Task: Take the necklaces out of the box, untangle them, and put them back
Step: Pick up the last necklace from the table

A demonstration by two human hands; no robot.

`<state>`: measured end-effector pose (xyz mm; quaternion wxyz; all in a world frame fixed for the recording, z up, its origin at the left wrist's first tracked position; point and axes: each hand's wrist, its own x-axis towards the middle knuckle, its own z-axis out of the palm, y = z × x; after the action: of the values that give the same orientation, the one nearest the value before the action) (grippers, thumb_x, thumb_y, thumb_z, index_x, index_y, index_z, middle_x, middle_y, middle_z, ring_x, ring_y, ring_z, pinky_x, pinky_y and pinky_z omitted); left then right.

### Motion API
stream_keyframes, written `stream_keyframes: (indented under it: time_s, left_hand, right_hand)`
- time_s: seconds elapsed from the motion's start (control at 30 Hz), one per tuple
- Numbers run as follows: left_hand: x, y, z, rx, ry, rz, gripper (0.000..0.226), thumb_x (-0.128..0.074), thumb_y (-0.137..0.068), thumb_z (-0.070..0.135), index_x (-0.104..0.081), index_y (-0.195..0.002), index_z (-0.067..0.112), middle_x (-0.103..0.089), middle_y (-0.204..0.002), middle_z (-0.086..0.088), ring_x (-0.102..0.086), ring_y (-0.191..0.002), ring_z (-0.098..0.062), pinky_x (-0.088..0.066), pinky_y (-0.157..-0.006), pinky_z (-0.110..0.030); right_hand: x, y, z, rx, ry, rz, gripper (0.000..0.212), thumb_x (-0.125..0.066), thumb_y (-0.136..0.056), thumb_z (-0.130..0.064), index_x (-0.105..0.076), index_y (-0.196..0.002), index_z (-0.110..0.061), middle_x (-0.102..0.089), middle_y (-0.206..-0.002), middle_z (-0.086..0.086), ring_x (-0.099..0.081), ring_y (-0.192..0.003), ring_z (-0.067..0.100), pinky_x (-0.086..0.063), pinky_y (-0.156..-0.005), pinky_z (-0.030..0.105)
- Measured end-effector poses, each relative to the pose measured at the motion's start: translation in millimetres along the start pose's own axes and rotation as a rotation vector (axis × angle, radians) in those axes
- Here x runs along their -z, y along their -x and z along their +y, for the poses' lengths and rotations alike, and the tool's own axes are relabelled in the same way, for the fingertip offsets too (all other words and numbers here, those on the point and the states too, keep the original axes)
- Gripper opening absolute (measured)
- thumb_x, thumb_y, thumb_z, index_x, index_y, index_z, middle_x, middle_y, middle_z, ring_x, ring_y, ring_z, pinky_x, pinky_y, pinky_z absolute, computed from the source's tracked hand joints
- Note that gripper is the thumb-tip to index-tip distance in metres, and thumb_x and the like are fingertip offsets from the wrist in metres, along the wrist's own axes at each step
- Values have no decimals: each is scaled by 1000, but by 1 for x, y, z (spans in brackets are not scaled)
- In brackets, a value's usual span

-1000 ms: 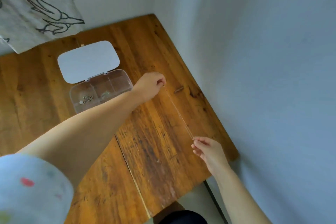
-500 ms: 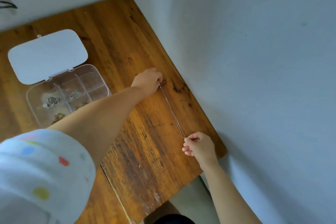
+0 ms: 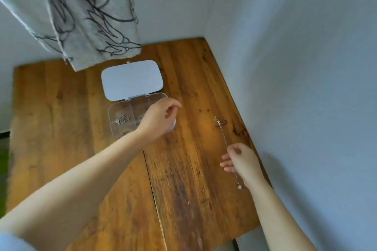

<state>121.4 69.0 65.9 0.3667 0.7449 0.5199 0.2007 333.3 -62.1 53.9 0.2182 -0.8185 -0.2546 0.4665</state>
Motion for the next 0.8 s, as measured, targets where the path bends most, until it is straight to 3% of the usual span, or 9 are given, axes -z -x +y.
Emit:
stream_keyframes:
  time_s: [0.1,0.2,0.27,0.4,0.5,0.63,0.8]
  left_hand:
    - [48,49,-46,190,60,244,18,-49,-92,6,-63,-101,12,-61,-97,2,-57,-82,-16,-47,-71,-27]
    - [63,96,-100,410,-1,442,18,-48,-92,4,-61,-102,9,-64,-100,-8,-57,-86,-22,-42,-74,-30]
    - [50,117,-126,510,-79,414,21,-49,-91,7,-59,-109,7,-61,-108,-11,-55,-100,-27,-44,-83,-36]
    - [8,126,-144,556,-281,271,36,-43,-89,27,-58,-115,8,-56,-121,-14,-48,-116,-33,-37,-99,-46]
    - [-10,125,-150,543,-392,300,49,-31,-86,36,-56,-117,8,-55,-124,-16,-42,-118,-31,-31,-104,-48]
    - [-17,125,-152,532,-450,360,49,-30,-86,34,-55,-118,7,-54,-124,-18,-35,-117,-28,-31,-105,-51]
    - [-14,124,-149,529,-454,366,49,-31,-86,34,-55,-118,7,-53,-124,-18,-33,-117,-28,-30,-105,-52]
  right_hand:
    - [-32,-12,-55,152,90,-138,13,-48,-97,-23,-59,-102,-17,-70,-89,1,-70,-73,14,-55,-57,18]
    - [-67,-32,-102,308,131,-184,16,-48,-97,-25,-62,-100,-18,-70,-96,0,-68,-85,13,-57,-75,25]
    - [-87,-52,-127,393,161,-116,18,-47,-96,-27,-61,-106,-20,-66,-104,-3,-63,-97,14,-53,-88,30]
    - [-119,-93,-165,437,157,-73,29,-45,-97,-24,-54,-124,-18,-58,-126,1,-54,-117,19,-47,-95,31]
    - [-138,-120,-180,330,37,-211,37,-48,-97,-22,-45,-133,-13,-51,-136,7,-50,-125,26,-44,-105,41]
    - [-152,-140,-192,139,-199,-501,36,-49,-97,-16,-48,-131,-4,-60,-127,10,-57,-117,26,-46,-102,42]
    - [-153,-146,-196,150,-259,-514,38,-43,-97,-4,-45,-136,-6,-59,-131,11,-58,-117,27,-46,-102,43]
